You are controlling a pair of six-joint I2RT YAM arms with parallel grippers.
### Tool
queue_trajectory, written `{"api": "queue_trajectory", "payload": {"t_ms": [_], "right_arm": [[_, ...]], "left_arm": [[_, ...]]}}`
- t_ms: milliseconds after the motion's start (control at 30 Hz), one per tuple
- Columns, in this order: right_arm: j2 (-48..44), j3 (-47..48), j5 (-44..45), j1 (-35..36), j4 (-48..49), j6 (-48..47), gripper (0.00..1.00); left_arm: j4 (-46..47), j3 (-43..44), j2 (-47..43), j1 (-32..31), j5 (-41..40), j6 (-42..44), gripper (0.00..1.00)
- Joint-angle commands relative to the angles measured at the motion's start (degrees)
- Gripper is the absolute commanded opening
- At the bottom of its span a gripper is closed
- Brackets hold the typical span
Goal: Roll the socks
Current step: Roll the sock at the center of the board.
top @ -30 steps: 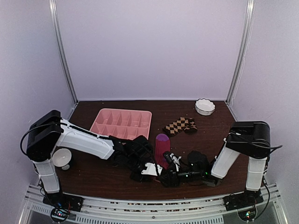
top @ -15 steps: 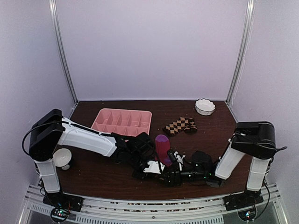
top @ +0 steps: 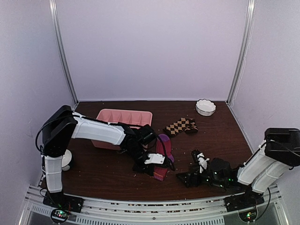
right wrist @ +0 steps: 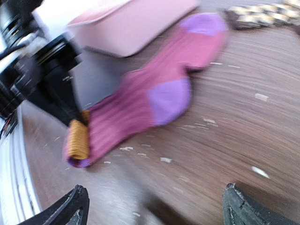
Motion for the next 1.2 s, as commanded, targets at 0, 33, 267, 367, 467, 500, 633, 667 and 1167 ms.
{"api": "queue_trajectory", "payload": {"t_ms": [0,33,267,367,467,500,633,667,1167], "right_arm": [[-7.35,-2.63,13.66,0.49,-8.43,10.46,0.99],[-8.55,-2.92,14.18,0.44,-8.12,11.45,0.99],[-7.04,4.68,16.69,6.82,-17.78,-7.88,0.85],[-6.06,1.76,25.26,15.22,-11.72,-14.36,0.77],[-0.38,0.91,26.32,21.64,-3.97,-20.65,0.71],[1.72,2.34,26.69,23.35,-4.42,-22.2,0.69],[6.9,9.8,27.54,26.64,-9.02,-29.43,0.61],[8.01,11.22,27.49,26.67,-9.19,-30.93,0.59],[13.15,20.13,14.88,18.17,-14.83,-41.11,0.38]], "left_arm": [[-7.76,0.45,4.85,-0.16,-0.8,1.02,0.0],[-8.57,1.11,5.34,-0.16,-0.52,1.12,0.0],[-15.76,8.6,10.98,-0.07,1.84,0.61,0.0],[-21.36,13.43,14.77,0.01,3.02,-0.49,0.0],[-26.56,17.99,18.53,0.1,4.39,-0.69,0.0],[-27.93,19.44,19.79,0.1,4.28,-0.72,0.0],[-30.95,23.06,23.2,0.04,1.96,-1.45,0.0],[-31.22,23.5,23.85,0.03,1.22,-1.96,0.0],[-34.84,29.93,29.17,-0.42,-2.44,-4.22,0.0]]}}
